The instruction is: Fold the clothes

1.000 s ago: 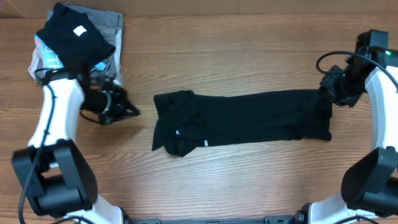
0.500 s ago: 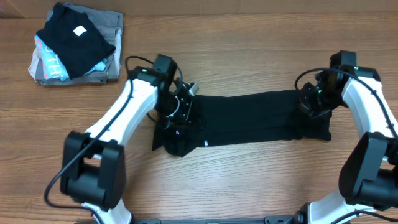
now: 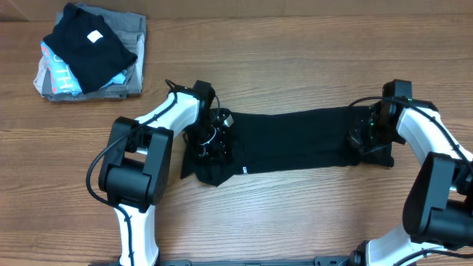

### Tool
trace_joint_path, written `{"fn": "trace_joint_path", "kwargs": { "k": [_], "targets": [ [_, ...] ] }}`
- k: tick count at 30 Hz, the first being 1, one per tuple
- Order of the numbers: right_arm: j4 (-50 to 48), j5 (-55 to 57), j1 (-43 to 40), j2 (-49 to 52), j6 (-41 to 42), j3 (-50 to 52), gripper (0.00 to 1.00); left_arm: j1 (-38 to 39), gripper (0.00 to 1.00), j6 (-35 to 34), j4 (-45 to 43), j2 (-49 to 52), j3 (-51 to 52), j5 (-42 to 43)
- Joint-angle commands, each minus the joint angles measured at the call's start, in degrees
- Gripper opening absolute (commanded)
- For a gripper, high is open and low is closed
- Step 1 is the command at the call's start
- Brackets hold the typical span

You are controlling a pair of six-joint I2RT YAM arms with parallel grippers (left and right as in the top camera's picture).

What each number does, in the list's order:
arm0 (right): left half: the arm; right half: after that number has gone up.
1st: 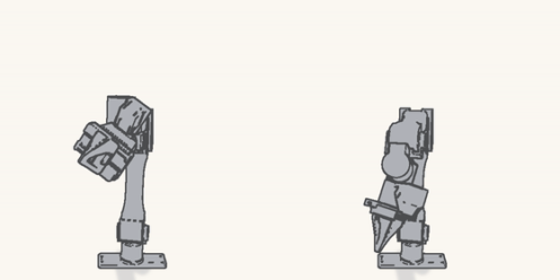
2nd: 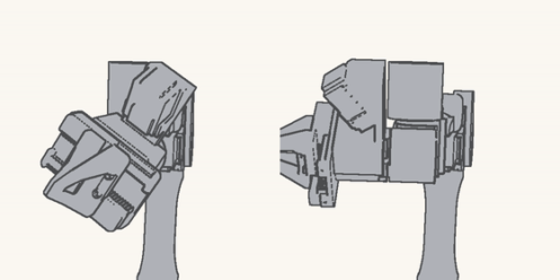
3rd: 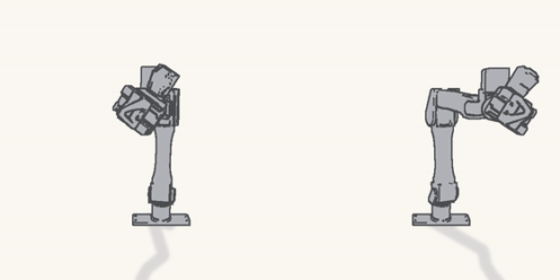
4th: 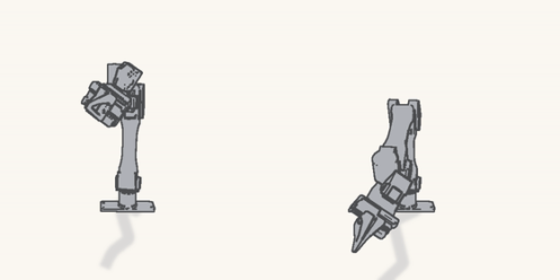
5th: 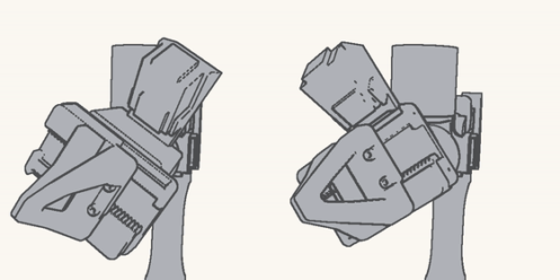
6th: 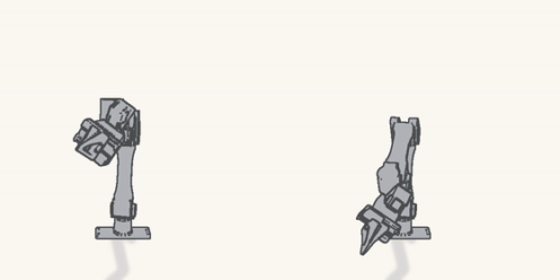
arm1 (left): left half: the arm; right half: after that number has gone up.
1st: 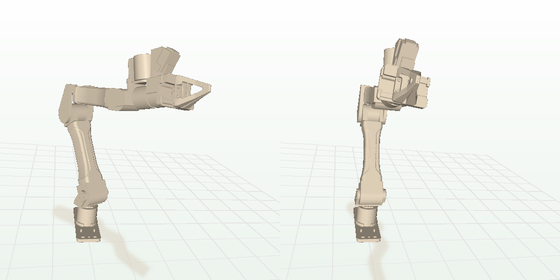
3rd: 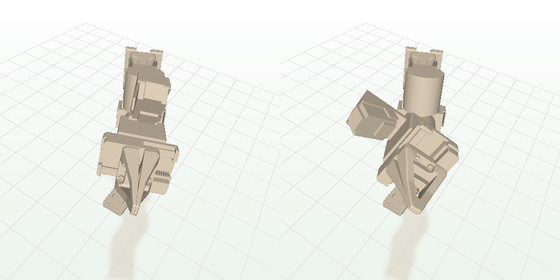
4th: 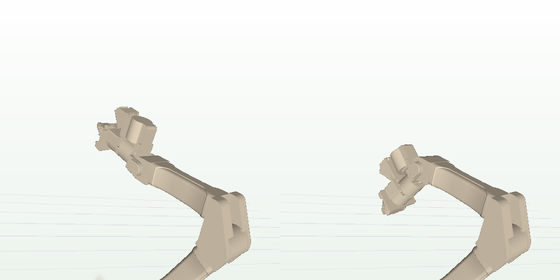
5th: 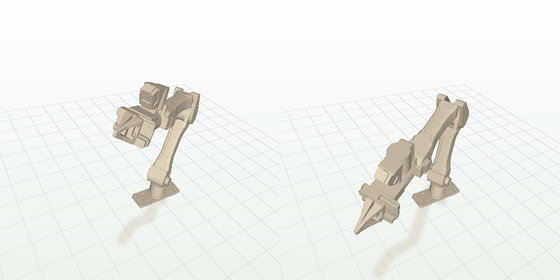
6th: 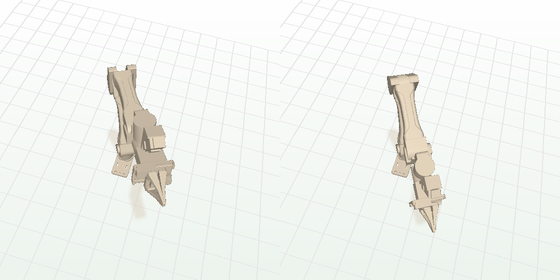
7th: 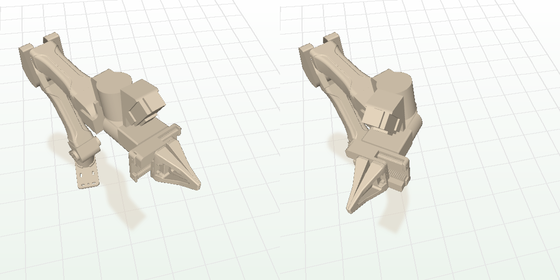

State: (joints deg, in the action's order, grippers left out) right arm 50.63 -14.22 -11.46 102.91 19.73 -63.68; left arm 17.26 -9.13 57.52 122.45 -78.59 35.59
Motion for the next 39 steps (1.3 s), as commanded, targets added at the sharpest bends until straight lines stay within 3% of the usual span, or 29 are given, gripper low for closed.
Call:
{"fn": "trace_joint_path", "kwargs": {
  "k": [1,23,33,36,37,39],
  "targets": [
    [-0.9,2.2,-1.5,-0.2,1.6,0.4,0.04,-3.1,0.04,-1.3,0.8,2.8,-0.3,-6.3],
    [-4.8,6.7,-3.1,-0.1,6.4,5.2,0.04,-24.7,0.04,0.8,11.3,2.8,-0.3,-13.9],
    [5.7,7.5,-3.2,-2.3,8.2,-6.3,0.04,-29.0,0.04,2.3,14.4,-1.3,-0.5,-14.4],
    [8.7,2.0,-3.0,-4.6,5.9,-10.7,0.04,-28.7,0.04,2.3,15.1,-4.7,-1.0,-14.4],
    [8.8,-4.9,-2.5,-5.6,1.3,-12.2,0.08,-28.4,0.06,2.3,15.8,-7.1,-1.3,-14.4],
    [8.4,-8.7,-1.8,-5.8,-0.5,-12.5,0.27,-28.2,0.14,2.3,16.0,-9.2,-1.3,-14.4]
  ]
}}
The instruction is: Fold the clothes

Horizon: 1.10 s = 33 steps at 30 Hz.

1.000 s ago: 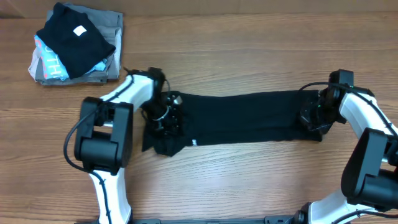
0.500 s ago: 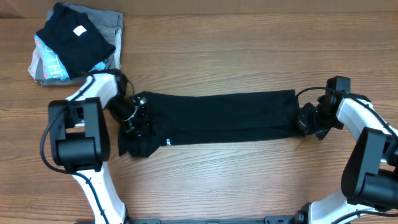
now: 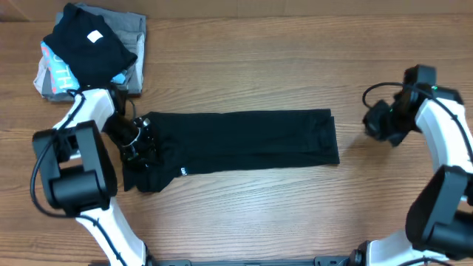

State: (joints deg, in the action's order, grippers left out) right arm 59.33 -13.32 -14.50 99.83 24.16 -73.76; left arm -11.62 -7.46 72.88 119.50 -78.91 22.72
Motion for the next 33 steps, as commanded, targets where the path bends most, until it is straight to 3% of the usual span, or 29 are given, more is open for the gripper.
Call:
{"fn": "trace_joint_path", "kwargs": {
  "k": [1,5,7,15,19,33],
  "targets": [
    [-0.3,-9.6,1.8,-2.7,-5.4,-2.4,0.34,0.8,0.17,0.7,0.8,-7.2,-1.0,-1.6],
    [-0.5,-9.3,5.3,-1.4,-9.6,-2.4,0.51,0.9,0.29,1.6,1.9,-9.0,-1.0,-1.5],
    [-0.5,-9.2,7.3,-0.5,-10.7,-2.3,0.51,0.9,0.39,2.2,2.1,-9.0,-1.0,-1.5],
    [-3.7,-7.7,14.3,6.1,-7.6,-2.3,0.48,1.7,0.39,4.1,3.7,-9.0,-1.0,-1.5],
    [-7.3,-6.9,16.2,8.9,-6.2,-2.3,0.40,2.1,0.39,4.3,3.7,-9.0,-1.0,-1.6],
    [-12.4,-4.5,17.7,14.5,-3.3,-2.3,0.39,2.3,0.39,4.7,3.5,-9.0,-1.0,-1.6]
  ]
}}
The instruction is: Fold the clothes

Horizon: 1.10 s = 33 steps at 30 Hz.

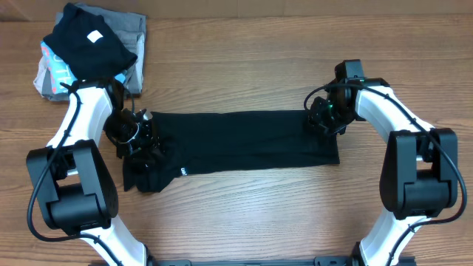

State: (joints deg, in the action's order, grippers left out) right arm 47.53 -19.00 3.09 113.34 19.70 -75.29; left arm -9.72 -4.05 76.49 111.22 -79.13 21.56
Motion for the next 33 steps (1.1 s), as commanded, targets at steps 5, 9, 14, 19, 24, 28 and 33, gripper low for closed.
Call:
{"fn": "trace_joint_path", "kwargs": {
  "k": [5,9,14,19,24,28,33],
  "targets": [
    [-0.8,1.3,0.1,1.1,1.4,-0.8,0.22,0.4,0.39,1.3,-0.2,-0.7,-0.7,-0.4],
    [-0.8,1.5,0.0,1.1,1.9,-0.9,0.04,0.4,0.39,1.3,-0.2,-0.7,-0.7,-0.4],
    [1.2,6.4,-0.7,-0.2,5.1,-1.7,0.04,0.4,0.39,1.3,-0.2,-0.7,-0.7,-0.5],
    [8.2,8.7,-1.4,-5.3,5.8,-3.9,0.04,0.4,0.39,1.3,-0.3,-0.7,-0.7,-0.6],
    [13.8,9.7,-1.4,-7.3,5.9,-5.1,0.04,0.4,0.39,1.3,-0.5,-0.7,-0.7,-0.6],
    [17.4,14.8,-1.3,-7.3,8.1,-5.0,0.04,0.4,0.39,1.3,-0.4,-0.7,-0.7,-0.6],
    [20.0,17.9,-1.3,-7.3,9.0,-4.3,0.04,0.4,0.40,1.3,-0.4,-0.7,-0.7,-0.6]
  ]
}}
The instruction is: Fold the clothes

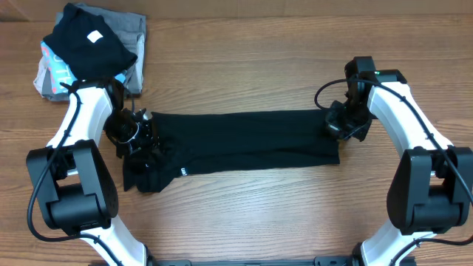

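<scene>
A black garment [244, 142] lies flat as a long strip across the middle of the table, and its left end is bunched and hangs lower. My left gripper [142, 142] sits down on that bunched left end and looks shut on the cloth. My right gripper [341, 127] is at the upper right corner of the strip, right at the cloth's edge. Its dark fingers merge with the cloth, so their state is hidden.
A stack of folded clothes [89, 52], black on top of grey and blue, lies at the far left corner. The wooden table [244, 222] shows bare boards in front of and behind the strip.
My right gripper has moved from on top of the strip's upper right corner to just at its right edge. The left arm and the garment look unchanged.
Both grippers first sat on the two ends of the strip, which lay further right. Then the strip lay further left with my left gripper on its left end and the right gripper clear of it. The right gripper was then at the right corner and now stands at its edge.
</scene>
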### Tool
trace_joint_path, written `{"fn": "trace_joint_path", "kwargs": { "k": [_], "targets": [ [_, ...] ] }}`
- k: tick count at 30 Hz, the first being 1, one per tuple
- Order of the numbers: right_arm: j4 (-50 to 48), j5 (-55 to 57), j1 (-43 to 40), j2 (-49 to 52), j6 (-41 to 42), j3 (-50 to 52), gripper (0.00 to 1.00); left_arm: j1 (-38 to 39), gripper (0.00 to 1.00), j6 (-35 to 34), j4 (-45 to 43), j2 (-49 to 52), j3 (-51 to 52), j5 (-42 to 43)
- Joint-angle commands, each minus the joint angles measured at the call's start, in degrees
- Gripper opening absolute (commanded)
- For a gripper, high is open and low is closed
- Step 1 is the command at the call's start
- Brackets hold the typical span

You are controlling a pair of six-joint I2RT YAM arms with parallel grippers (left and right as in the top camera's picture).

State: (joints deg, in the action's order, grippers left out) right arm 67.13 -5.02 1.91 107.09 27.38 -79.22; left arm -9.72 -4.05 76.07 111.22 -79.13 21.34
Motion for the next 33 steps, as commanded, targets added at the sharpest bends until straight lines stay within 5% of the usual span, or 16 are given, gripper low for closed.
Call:
{"fn": "trace_joint_path", "kwargs": {
  "k": [1,14,18,21,26,28,33],
  "targets": [
    [0.5,3.9,-0.2,-1.0,1.4,0.0,0.04,0.4,0.39,1.3,0.0,-0.7,-0.7,-0.3],
    [3.1,3.9,-0.2,-1.0,1.4,4.8,0.04,0.4,0.40,1.3,0.0,-0.7,-0.7,-0.3],
    [6.4,4.9,-0.2,-1.4,1.4,3.8,0.24,0.4,0.40,1.3,0.0,-0.7,-0.7,-0.3],
    [8.3,7.0,-0.2,-2.3,1.4,3.0,0.66,0.4,0.40,1.3,0.0,-0.7,-0.7,-0.3],
    [7.4,8.0,-1.0,-5.4,1.4,2.6,0.70,0.4,0.40,1.3,0.0,-0.7,-0.7,-0.3],
    [5.9,7.9,-2.4,-6.8,0.9,2.6,0.81,0.4,0.40,1.3,0.0,-0.7,-0.7,-0.3],
    [0.5,0.2,-9.4,-8.0,-9.4,2.8,0.89,0.4,0.40,1.3,0.2,-0.7,-0.7,-0.3]
  ]
}}
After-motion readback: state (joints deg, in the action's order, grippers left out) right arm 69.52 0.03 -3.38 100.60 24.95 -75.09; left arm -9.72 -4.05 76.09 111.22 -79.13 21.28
